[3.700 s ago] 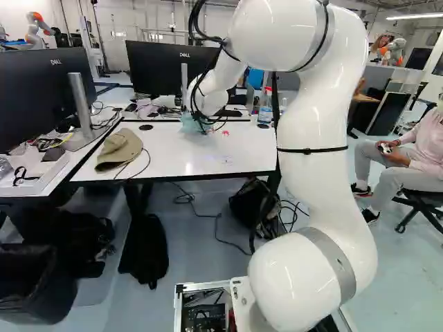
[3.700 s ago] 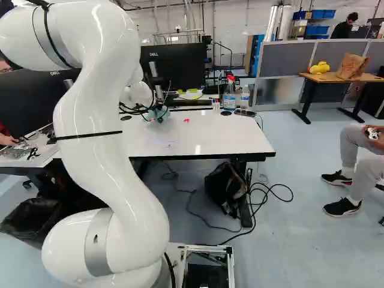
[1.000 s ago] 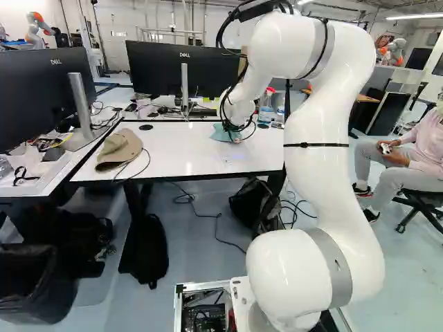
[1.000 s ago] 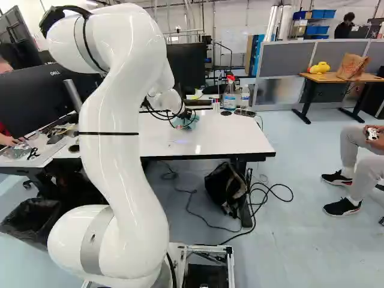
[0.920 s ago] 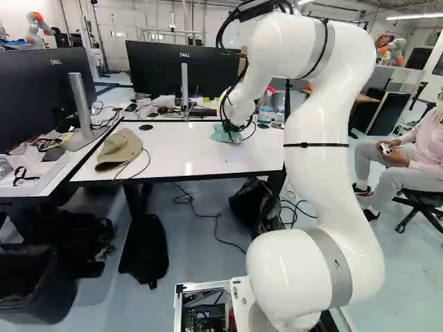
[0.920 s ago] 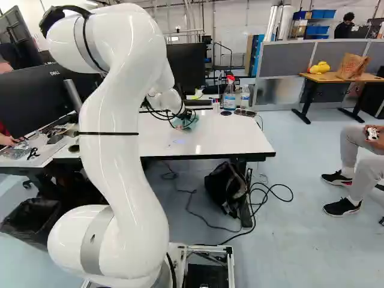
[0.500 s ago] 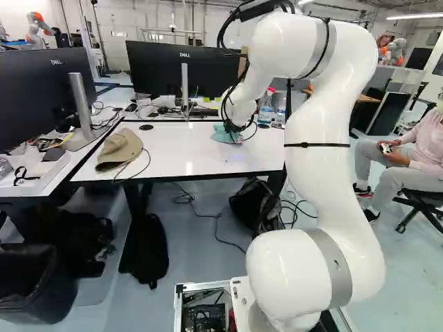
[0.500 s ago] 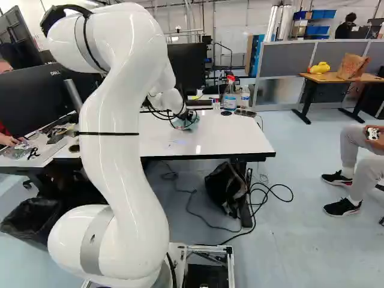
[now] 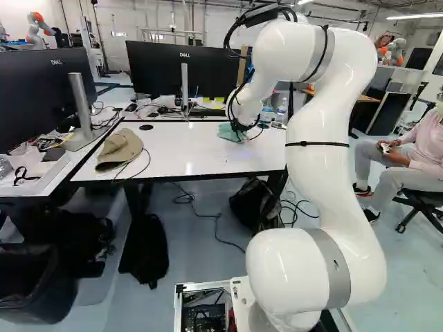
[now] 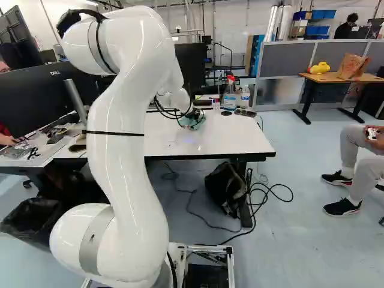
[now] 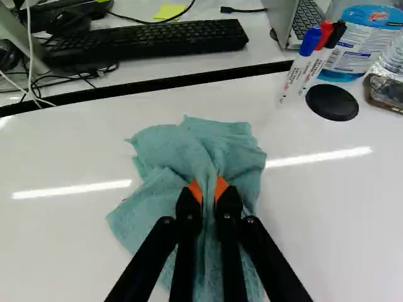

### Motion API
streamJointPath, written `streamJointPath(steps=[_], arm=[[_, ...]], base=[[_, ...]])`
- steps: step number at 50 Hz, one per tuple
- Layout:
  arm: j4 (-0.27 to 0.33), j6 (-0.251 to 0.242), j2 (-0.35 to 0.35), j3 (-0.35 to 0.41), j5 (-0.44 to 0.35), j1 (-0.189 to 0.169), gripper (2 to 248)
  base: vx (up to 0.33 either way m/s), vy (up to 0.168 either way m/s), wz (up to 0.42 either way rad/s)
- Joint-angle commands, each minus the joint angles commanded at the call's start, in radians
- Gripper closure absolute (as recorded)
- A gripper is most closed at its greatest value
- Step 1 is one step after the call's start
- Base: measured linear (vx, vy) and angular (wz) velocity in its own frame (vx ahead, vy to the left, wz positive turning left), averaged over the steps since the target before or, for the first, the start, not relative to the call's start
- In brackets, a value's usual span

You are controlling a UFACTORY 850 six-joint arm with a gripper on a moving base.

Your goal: Clean the table with the green towel

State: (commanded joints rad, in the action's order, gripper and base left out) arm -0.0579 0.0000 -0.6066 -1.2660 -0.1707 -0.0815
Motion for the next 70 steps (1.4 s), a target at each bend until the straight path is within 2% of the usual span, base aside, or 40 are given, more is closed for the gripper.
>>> streamJointPath(steps=[18,33,52,70], arm=[[0.000,0.000,-0.074,-0.102,0.000,-0.008,209],[0.000,0.000,-0.120,-0.167,0.000,0.012,209],[0.000,0.000,-0.118,-0.165,0.000,0.056,209],[0.000,0.000,-0.074,-0.103,0.000,0.095,209]], base=[[0.000,0.000,0.000],[0.000,0.000,0.000],[0.000,0.000,0.000],[0.000,0.000,0.000]])
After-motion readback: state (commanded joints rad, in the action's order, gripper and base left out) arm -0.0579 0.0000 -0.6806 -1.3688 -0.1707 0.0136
